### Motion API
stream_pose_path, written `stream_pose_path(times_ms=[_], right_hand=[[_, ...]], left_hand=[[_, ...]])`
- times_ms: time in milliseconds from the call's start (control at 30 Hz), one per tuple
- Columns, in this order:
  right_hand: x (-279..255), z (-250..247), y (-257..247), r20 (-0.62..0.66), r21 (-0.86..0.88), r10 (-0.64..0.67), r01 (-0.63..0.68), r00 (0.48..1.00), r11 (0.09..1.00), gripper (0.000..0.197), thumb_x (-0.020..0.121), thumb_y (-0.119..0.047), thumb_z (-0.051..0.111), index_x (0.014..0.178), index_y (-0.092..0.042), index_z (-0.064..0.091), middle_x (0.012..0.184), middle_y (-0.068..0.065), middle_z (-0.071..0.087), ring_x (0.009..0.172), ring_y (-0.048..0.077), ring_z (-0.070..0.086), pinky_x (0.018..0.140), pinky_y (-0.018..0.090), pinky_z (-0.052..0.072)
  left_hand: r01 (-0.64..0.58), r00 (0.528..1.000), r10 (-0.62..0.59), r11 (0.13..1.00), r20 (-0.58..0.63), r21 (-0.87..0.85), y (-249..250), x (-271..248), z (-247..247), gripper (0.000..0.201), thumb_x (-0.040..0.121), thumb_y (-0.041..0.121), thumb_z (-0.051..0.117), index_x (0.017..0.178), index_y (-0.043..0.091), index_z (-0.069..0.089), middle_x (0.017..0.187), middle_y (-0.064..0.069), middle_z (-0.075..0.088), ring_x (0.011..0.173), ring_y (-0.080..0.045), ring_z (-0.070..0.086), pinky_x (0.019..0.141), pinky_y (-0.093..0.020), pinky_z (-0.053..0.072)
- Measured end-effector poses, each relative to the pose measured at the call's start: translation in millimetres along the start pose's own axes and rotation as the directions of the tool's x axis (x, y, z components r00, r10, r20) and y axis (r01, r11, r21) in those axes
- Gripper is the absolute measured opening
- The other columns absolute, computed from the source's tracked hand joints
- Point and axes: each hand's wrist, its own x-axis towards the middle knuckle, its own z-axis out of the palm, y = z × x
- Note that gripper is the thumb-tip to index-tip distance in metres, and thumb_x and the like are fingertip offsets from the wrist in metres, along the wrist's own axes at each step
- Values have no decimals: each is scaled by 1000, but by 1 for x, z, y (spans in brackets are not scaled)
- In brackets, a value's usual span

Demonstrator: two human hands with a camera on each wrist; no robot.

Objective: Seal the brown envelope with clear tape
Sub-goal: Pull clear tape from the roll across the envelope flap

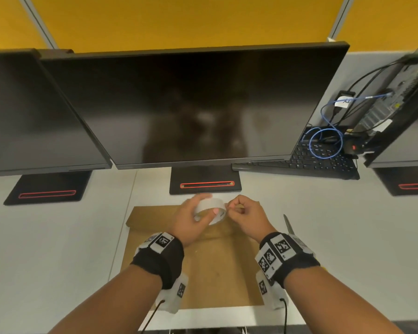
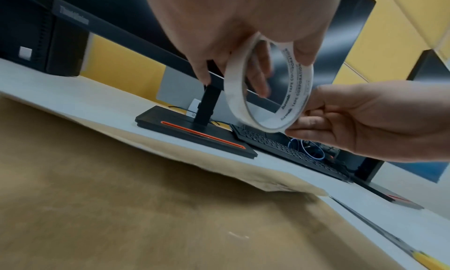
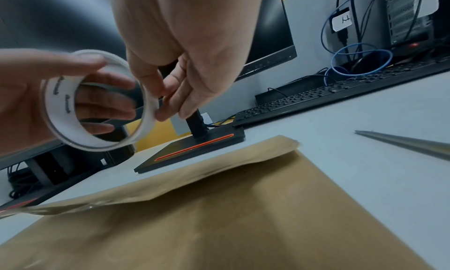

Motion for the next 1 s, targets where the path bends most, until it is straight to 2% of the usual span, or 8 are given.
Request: stream_pose_path(times_ms=[67, 167, 333, 600, 700, 833, 933, 1000], right_hand=[[-1, -2, 5, -18, -9, 18, -18, 1000, 1000, 3, 87, -12, 58, 87, -10, 61, 98, 17, 68, 85, 25, 64, 75, 28, 51], [-4, -6, 10, -36, -49, 23, -25, 999, 998, 12, 93, -18, 53, 93, -9, 60, 93, 10, 66, 84, 21, 59, 71, 20, 45], [-5, -10, 20, -39, -126, 47, -52, 998, 991, 16, 93, -15, 49, 80, -16, 57, 74, -1, 65, 76, 15, 59, 67, 20, 41], [0, -25, 17, -164, -118, 75, -95, 984, 988, 19, 91, -6, 47, 77, -17, 55, 76, 0, 61, 70, 10, 55, 60, 15, 37], [3, -27, 17, -153, -110, 88, -105, 984, 988, 22, 90, -6, 48, 75, -19, 57, 76, 1, 65, 74, 15, 60, 66, 18, 42], [6, -34, 23, -104, 16, 150, -149, 983, 989, 20, 93, -9, 50, 76, -18, 56, 73, 4, 70, 79, 21, 66, 80, 37, 51], [5, -48, 23, -62, 91, 154, -148, 986, 985, 19, 93, -7, 49, 78, -15, 56, 66, 3, 67, 69, 23, 63, 69, 41, 50], [4, -55, 19, -26, 87, 142, -139, 990, 986, 20, 93, -3, 47, 78, -13, 56, 64, 4, 64, 63, 20, 58, 64, 35, 49]], left_hand=[[5, 998, -2, 998, 60, -59, 0, -6, 2, 21, 81, 47, 64, 95, 33, 57, 90, 8, 63, 86, -15, 61, 75, -31, 51], [-2, 992, 20, 990, 128, -138, 2, -16, 8, 12, 88, 44, 57, 85, 33, 54, 80, 10, 59, 76, -13, 57, 67, -24, 44], [-81, 992, 64, 985, 112, 151, 8, -11, 10, 25, 92, 45, 53, 72, 33, 46, 69, 8, 55, 68, -17, 55, 66, -33, 46], [-116, 986, 34, 839, 162, 532, 17, 6, 1, 35, 91, 56, 44, 94, 23, 55, 84, 1, 63, 81, -21, 60, 68, -30, 46], [-42, 989, -27, 895, 147, 444, 17, 8, 0, 42, 90, 61, 41, 76, 23, 53, 72, 4, 55, 72, -16, 54, 66, -28, 40], [152, 972, -151, 988, 181, 11, 20, 13, -10, 52, 94, 51, 45, 57, 15, 52, 60, -2, 51, 67, -17, 53, 70, -30, 40], [168, 967, -131, 972, 217, -164, 26, 9, -14, 52, 97, 43, 45, 54, 15, 55, 65, 1, 60, 77, -12, 62, 75, -21, 44], [146, 968, -107, 975, 225, -168, 29, 7, -11, 48, 96, 40, 47, 57, 13, 54, 59, 1, 57, 68, -10, 60, 68, -16, 46]])
